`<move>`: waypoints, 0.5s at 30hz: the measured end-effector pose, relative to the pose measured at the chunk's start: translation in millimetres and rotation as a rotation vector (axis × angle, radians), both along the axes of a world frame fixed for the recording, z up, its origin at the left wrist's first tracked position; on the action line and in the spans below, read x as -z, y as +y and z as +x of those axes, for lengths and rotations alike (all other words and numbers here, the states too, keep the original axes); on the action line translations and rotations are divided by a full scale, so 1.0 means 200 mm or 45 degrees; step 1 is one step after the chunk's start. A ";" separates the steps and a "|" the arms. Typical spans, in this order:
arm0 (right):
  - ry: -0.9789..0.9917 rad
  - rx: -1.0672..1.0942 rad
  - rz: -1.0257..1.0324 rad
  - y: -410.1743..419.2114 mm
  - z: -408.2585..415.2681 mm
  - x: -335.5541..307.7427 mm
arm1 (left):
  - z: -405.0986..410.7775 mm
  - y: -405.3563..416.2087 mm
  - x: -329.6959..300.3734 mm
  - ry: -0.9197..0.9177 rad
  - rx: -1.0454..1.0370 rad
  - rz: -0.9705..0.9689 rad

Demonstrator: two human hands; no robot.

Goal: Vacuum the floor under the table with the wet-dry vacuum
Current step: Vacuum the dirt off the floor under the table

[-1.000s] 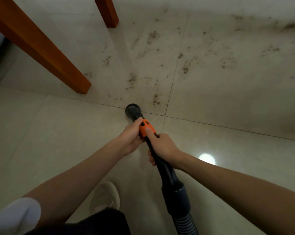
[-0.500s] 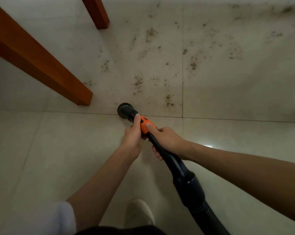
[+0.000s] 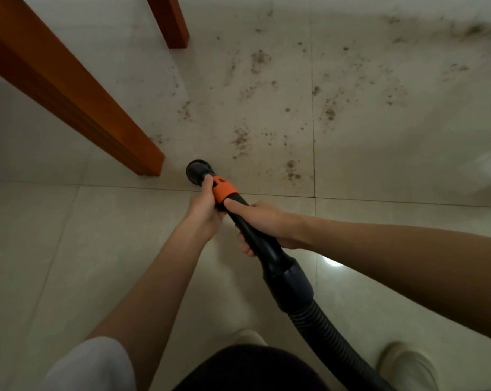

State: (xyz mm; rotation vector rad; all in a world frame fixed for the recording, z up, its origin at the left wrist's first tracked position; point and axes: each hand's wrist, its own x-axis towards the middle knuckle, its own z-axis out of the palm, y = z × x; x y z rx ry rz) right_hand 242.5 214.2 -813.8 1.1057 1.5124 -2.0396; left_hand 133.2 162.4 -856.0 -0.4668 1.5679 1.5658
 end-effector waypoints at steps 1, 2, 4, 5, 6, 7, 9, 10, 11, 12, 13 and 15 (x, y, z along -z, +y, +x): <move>0.003 -0.001 -0.002 0.00 -0.01 0.01 | -0.01 -0.01 0.01 0.000 0.005 -0.004; 0.011 0.002 0.001 -0.01 -0.02 0.02 | -0.02 -0.01 0.02 0.001 0.003 -0.008; 0.034 0.017 0.005 -0.02 -0.04 0.04 | -0.05 -0.02 0.02 0.002 -0.001 -0.029; 0.048 0.026 0.009 -0.02 -0.05 0.05 | -0.07 -0.02 0.02 0.000 -0.008 -0.030; 0.064 0.035 0.018 -0.02 -0.06 0.05 | -0.08 -0.01 0.02 -0.013 -0.017 -0.025; 0.080 0.044 0.032 -0.02 -0.07 0.06 | -0.09 0.00 0.01 -0.036 -0.018 -0.021; 0.098 0.059 0.072 0.00 -0.09 0.07 | -0.10 0.03 -0.02 -0.062 -0.009 -0.032; 0.099 0.069 0.091 0.01 -0.10 0.08 | -0.10 0.05 -0.03 -0.063 -0.007 -0.037; 0.098 0.084 0.106 0.02 -0.11 0.08 | -0.10 0.07 -0.04 -0.059 -0.009 -0.037; 0.099 0.094 0.117 0.04 -0.12 0.08 | -0.11 0.09 -0.05 -0.050 -0.015 -0.037; 0.100 0.096 0.121 0.05 -0.14 0.08 | -0.11 0.11 -0.06 -0.032 -0.026 -0.040; 0.101 0.089 0.113 0.08 -0.18 0.08 | -0.13 0.14 -0.06 0.013 -0.059 -0.080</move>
